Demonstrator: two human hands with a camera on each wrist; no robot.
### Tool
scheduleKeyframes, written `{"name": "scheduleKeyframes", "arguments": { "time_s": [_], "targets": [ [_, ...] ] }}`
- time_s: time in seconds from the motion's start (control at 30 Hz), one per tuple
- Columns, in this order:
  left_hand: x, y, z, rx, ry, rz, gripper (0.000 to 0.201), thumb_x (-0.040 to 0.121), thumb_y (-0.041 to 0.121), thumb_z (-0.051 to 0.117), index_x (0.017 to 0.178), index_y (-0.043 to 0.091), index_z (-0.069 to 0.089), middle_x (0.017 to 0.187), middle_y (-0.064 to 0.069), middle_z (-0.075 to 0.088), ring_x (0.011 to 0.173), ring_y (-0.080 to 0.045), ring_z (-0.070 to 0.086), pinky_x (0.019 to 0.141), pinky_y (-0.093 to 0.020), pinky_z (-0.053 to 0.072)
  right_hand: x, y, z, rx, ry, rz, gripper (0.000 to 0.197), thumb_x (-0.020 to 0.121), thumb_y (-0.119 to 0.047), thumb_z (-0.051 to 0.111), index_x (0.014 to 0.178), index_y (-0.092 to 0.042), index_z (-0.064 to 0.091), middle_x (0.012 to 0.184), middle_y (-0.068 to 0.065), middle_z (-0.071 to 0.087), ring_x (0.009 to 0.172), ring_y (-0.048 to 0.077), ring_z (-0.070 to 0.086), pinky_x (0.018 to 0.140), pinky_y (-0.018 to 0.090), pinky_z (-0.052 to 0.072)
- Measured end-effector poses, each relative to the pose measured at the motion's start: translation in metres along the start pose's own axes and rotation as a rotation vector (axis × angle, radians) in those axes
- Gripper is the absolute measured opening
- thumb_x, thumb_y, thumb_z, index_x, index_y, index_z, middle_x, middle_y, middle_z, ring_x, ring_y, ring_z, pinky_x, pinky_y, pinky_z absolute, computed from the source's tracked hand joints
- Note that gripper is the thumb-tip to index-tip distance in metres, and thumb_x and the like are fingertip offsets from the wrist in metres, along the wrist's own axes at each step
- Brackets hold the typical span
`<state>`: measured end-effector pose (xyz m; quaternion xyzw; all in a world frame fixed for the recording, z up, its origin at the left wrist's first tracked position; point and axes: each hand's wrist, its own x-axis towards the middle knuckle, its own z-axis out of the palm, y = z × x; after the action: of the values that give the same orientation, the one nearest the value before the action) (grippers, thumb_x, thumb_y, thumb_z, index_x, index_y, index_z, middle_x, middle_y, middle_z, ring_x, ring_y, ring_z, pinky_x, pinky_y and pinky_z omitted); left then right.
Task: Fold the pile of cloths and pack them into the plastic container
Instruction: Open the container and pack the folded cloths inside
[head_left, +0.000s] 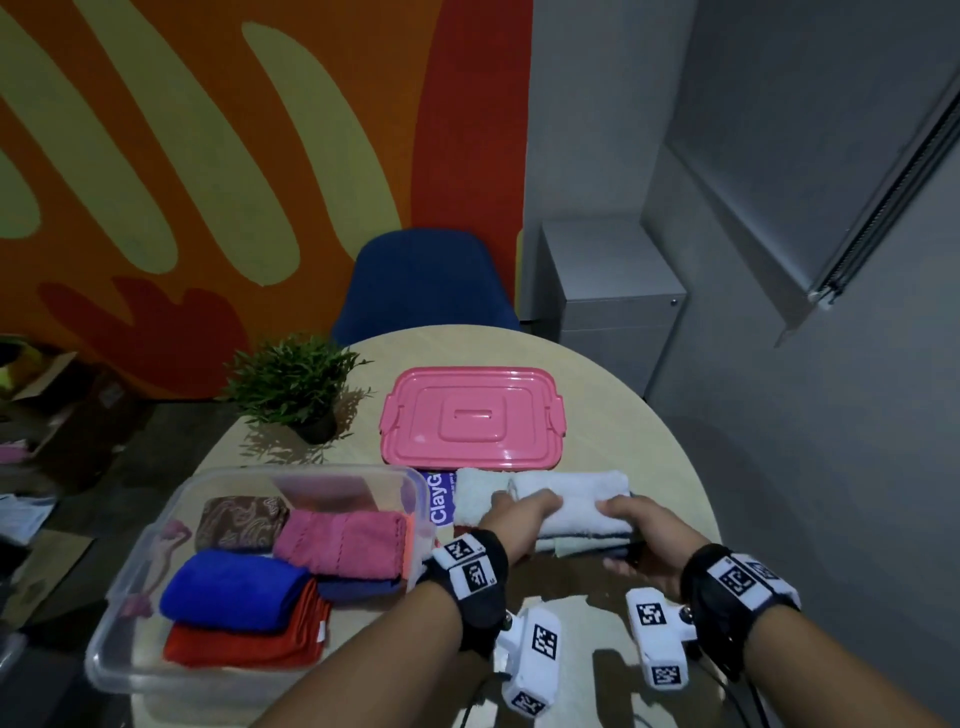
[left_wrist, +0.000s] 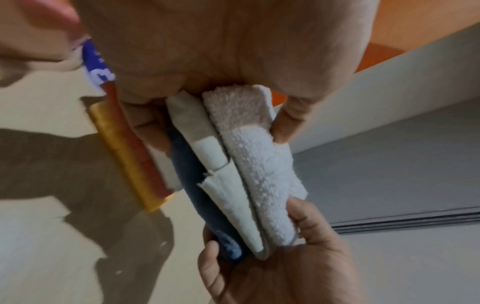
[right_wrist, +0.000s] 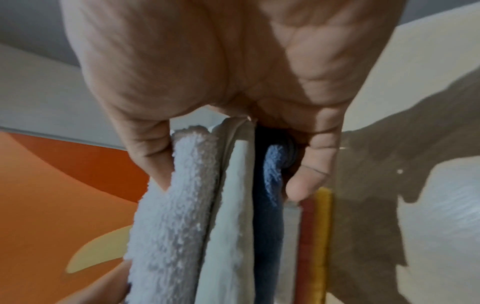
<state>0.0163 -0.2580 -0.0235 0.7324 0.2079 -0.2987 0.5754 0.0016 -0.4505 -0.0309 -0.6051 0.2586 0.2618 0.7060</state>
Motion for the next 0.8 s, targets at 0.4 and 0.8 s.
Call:
{"name": "scheduleKeyframes", "arguments": {
  "time_s": [0.4,0.8],
  "targets": [
    [-0.069,0.017,-0.222,0.125,-0.224,0.070,0.049,0.062,0.017,0.074,0.110,0.007,0.067,0.087,-0.016,0.065,0.066,-0.025,0.058,0.058,-0.027,0.042,-0.040,-0.051,0.169,-0.445,-0.221,-0.115,0.064,0.062,-0.027,0.087,0.117,-0.009,0.060,0.097,0.009,0.071,0.083,0.024,0.068,0.080,0.039,0.057],
    [-0.040,-0.047,-0.255,0.864,-0.360,-0.124,0.046,0.084,0.033,0.065,0.122,0.008,0.060,0.108,-0.010,0.065,0.089,-0.026,0.059,0.082,-0.035,0.051,-0.030,-0.012,0.299,-1.693,-0.201,-0.023,0.031,0.075,-0.028,0.070,0.101,-0.011,0.071,0.100,0.008,0.071,0.091,0.024,0.070,0.082,0.039,0.060]
  ]
}}
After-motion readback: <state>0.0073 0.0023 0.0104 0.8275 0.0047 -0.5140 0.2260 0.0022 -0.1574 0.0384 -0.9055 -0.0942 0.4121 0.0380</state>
